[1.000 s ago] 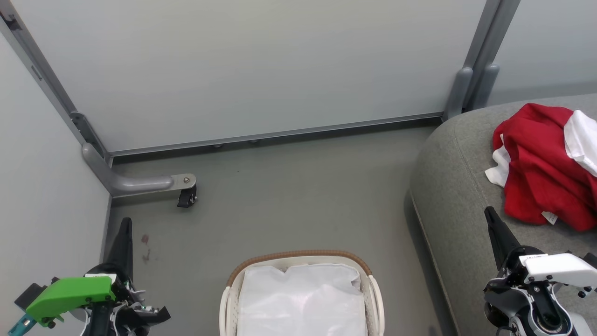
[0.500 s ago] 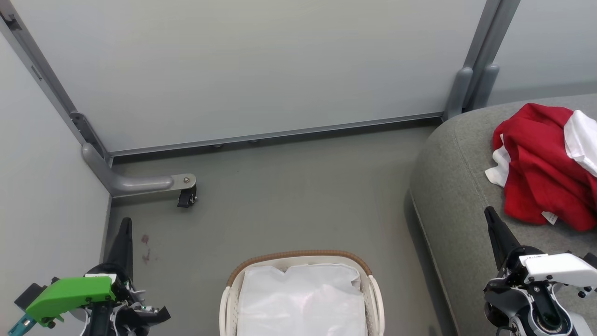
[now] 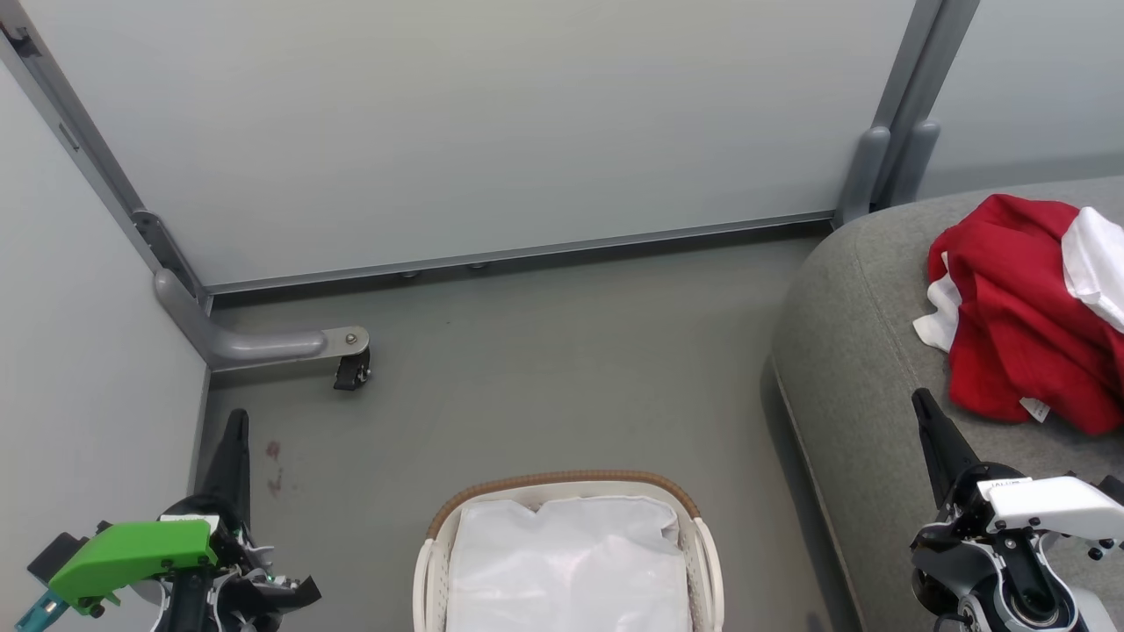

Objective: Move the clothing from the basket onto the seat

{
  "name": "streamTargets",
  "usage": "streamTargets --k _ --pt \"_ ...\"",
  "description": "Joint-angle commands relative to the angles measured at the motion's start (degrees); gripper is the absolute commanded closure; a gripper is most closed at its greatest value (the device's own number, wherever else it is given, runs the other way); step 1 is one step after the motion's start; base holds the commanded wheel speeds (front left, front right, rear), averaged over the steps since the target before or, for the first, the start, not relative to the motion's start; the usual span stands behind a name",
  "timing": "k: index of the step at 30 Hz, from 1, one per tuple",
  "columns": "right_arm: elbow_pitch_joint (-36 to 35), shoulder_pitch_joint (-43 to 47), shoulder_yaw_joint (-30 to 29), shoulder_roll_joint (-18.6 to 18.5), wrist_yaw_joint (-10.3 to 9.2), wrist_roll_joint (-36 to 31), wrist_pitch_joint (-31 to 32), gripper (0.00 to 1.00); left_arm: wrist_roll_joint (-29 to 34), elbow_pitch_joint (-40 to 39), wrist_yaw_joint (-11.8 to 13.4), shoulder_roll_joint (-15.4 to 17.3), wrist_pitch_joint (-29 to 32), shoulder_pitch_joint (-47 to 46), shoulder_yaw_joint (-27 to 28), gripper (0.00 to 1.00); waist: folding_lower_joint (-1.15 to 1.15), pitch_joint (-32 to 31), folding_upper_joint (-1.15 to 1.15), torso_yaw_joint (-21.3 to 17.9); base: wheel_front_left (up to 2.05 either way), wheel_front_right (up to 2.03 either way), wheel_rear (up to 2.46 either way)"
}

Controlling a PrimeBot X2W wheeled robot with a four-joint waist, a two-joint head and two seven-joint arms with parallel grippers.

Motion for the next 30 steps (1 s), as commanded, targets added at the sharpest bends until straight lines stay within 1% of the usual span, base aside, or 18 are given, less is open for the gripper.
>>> streamTargets --k 1,30 --pt "-0.2 0.6 -0.1 -0.3 -0.02 0.2 0.1 1.0 -0.2 -0.1 -0.1 0.4 0.2 -0.6 0.1 1.0 0.0 0.0 0.0 0.0 0.0 0.0 0.0" --pt "-0.2 0.6 -0.1 -0.3 -0.02 0.2 0.1 1.0 -0.2 -0.1 -0.1 0.4 0.2 -0.6 0.1 1.0 0.0 0.0 0.0 0.0 0.0 0.0 0.0"
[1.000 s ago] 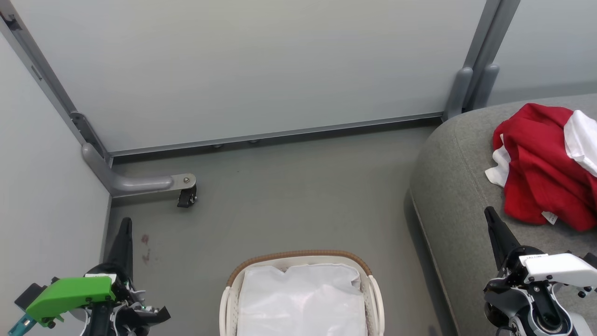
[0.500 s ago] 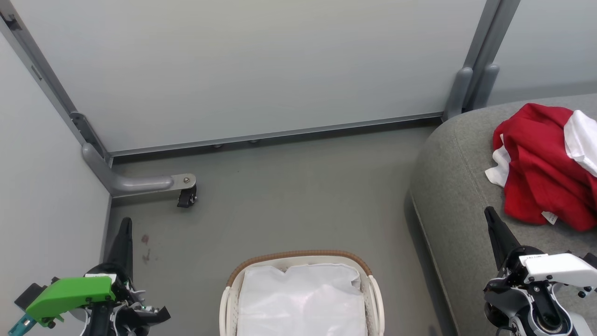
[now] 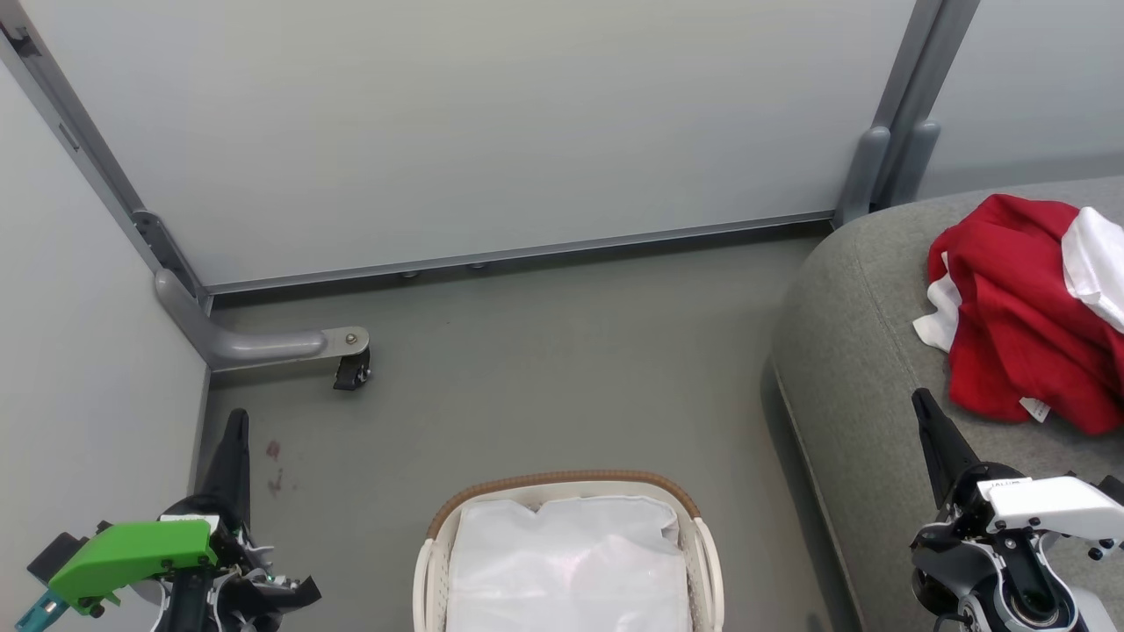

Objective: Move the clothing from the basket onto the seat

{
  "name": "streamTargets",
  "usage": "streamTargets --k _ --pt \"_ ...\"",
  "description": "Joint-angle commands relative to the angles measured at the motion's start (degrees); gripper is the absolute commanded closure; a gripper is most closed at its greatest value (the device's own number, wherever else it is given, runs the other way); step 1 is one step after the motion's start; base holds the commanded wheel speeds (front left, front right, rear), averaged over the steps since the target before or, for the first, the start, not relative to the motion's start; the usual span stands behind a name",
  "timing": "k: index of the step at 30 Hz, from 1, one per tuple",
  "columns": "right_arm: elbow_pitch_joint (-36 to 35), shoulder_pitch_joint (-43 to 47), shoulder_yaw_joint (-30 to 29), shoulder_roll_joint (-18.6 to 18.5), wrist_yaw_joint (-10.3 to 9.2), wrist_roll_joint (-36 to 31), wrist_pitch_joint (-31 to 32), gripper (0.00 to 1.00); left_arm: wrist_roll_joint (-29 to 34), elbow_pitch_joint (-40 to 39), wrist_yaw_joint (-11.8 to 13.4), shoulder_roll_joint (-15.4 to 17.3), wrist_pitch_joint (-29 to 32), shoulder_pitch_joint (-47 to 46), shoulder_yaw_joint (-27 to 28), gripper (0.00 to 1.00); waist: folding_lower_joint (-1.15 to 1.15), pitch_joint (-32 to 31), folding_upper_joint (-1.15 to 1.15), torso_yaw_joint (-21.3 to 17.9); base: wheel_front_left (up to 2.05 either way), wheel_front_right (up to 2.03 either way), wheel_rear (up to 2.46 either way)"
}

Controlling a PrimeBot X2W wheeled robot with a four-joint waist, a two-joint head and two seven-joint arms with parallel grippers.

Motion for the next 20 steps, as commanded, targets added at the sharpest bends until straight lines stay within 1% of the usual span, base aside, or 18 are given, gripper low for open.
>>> streamTargets --k 1,20 --pt "-0.2 0.6 -0.1 -0.3 -0.02 0.2 0.1 1.0 -0.2 -0.1 -0.1 0.4 0.2 -0.6 0.1 1.0 0.0 0.0 0.0 0.0 0.0 0.0 0.0" --pt "-0.2 0.6 -0.1 -0.3 -0.02 0.2 0.1 1.0 -0.2 -0.1 -0.1 0.4 0.2 -0.6 0.1 1.0 0.0 0.0 0.0 0.0 0.0 0.0 0.0"
